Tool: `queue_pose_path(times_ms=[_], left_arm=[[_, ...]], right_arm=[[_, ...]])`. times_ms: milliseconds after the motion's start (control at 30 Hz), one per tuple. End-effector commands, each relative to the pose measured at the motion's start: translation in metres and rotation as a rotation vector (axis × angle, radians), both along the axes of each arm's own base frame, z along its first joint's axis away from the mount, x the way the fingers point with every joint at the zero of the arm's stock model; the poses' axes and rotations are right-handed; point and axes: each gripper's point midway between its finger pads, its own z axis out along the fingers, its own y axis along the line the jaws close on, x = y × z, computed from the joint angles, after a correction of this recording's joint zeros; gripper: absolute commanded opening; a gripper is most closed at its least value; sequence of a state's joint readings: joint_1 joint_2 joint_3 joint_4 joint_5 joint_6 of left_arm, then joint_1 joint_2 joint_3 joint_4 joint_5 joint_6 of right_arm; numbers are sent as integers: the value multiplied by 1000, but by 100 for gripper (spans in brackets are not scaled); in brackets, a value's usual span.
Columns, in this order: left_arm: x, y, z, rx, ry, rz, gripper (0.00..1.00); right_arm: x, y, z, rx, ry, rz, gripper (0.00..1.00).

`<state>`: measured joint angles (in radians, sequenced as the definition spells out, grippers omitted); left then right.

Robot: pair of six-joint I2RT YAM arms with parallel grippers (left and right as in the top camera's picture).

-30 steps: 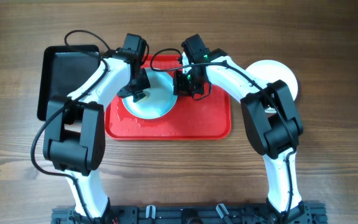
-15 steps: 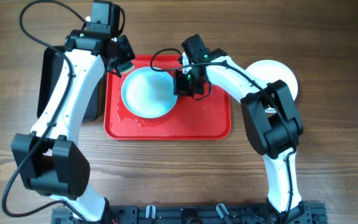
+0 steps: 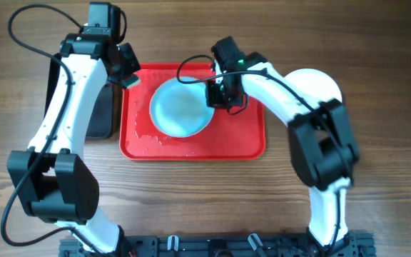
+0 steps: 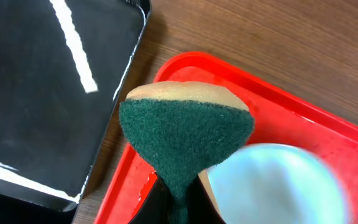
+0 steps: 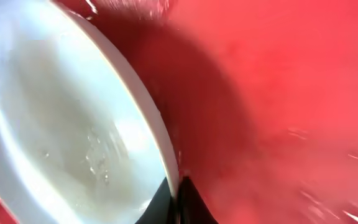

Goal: Clean dirty plates on tray and stack at the side
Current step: 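Lift the sponge away and raise the plate with the right gripper, then carry the plate right and set it on the plate stack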

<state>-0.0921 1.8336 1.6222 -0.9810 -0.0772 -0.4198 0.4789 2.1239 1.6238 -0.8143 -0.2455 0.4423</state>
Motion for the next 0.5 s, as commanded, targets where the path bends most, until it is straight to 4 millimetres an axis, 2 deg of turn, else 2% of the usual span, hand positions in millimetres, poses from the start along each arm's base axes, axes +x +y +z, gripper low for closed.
queue_pose_path(times_ms=[0,33,133,267,467], left_arm=[[-6,-9,-22,-17,63,-42,4],[-8,-9,-26,-19,76,-43,4],[-12,-10,-40,-17,112,-44,4],[-14,-10,-52,-17,145,-45,4],[-14,-19,-57,-64,159,-60,4]], right_arm=[[25,-40,84,-162,-291,-58,4],[27,-51,100,-216,-345,-72,4],[28,-79,127,-377,-451,-130,4],[24,-102,142,-581,-526,-166,4],[12,-119,163,-823,-616,-197,4]])
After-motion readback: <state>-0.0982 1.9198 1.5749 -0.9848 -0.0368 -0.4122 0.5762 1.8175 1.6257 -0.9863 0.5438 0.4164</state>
